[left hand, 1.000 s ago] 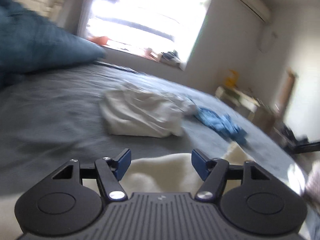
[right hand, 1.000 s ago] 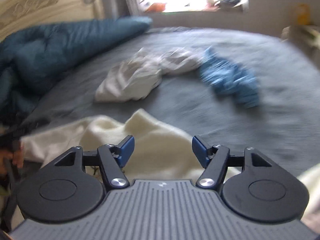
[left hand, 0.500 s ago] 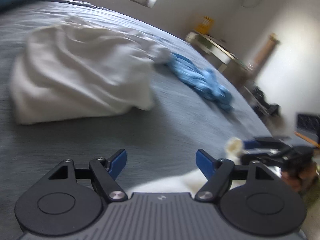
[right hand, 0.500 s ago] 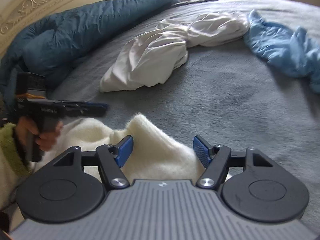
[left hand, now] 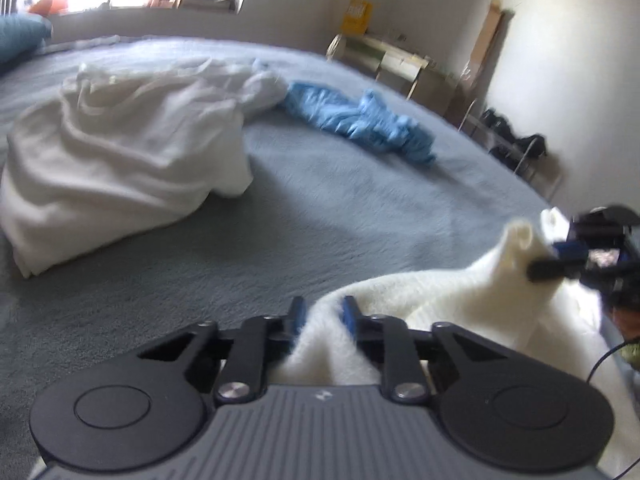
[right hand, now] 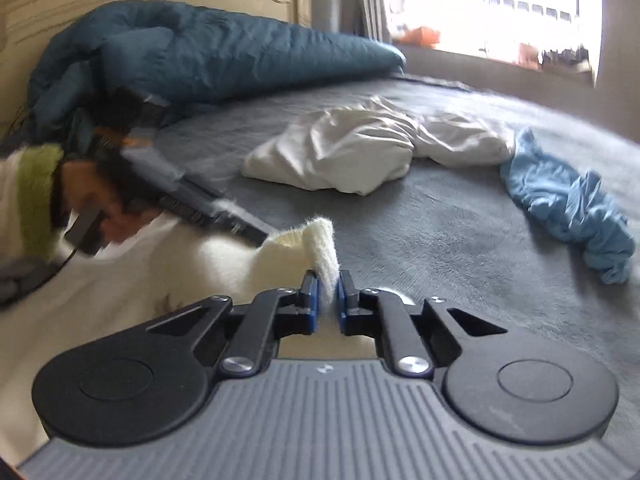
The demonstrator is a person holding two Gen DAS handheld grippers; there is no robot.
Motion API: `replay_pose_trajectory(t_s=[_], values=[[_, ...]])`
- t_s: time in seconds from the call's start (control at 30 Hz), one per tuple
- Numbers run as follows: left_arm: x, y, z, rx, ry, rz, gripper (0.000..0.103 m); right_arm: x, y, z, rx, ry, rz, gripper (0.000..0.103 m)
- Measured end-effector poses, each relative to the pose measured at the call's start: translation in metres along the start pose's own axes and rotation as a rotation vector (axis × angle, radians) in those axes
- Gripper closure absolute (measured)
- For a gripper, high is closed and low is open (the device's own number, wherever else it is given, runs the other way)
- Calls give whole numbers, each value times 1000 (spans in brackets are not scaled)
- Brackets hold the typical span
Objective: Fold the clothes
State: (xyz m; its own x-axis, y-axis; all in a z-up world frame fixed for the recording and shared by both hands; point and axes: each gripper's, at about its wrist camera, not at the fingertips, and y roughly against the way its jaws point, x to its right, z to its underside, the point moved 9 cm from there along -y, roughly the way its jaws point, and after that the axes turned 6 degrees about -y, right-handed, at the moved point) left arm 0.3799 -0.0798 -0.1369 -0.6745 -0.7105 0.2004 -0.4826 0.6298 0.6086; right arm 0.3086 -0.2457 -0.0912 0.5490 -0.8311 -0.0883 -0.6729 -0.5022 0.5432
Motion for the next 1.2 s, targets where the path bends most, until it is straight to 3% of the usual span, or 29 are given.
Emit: replay_pose_trajectory(t_s=[0.1, 0.2, 0.33, 0.43, 0.5, 0.57, 0.67, 0.8, 0.9, 1.07, 1.2], values=[[11, 19, -7, 86, -15, 12, 90, -24, 15, 16, 30, 173, 96, 95], [15, 36, -13, 168, 40, 88, 90, -30, 19, 22, 61, 240, 189, 96], [11, 50, -18, 266, 142, 159, 90, -12, 20, 9, 122, 201, 273, 96], [-1, 42, -10, 252, 231, 106, 85, -7, 13, 5, 149, 192, 283, 95], [-5, 49, -7, 292, 267, 52, 80, -12, 10, 10, 143, 215, 277, 95], [-1, 65, -7, 362, 249, 20, 77, -19, 10, 19, 130, 244, 276, 95], [33, 89, -7, 420, 123, 20, 63, -26, 13, 34, 104, 271, 276, 95], [96, 69, 11, 282, -167, -38, 61, -36, 18, 53, 69, 307, 276, 95], [118, 42, 30, 178, -300, -107, 61, -43, 21, 67, 43, 332, 276, 95], [128, 24, 52, 107, -386, -149, 61, -46, 34, 68, 11, 303, 276, 94], [136, 23, 63, 106, -433, -162, 60, -43, 58, 44, 50, 151, 204, 93]])
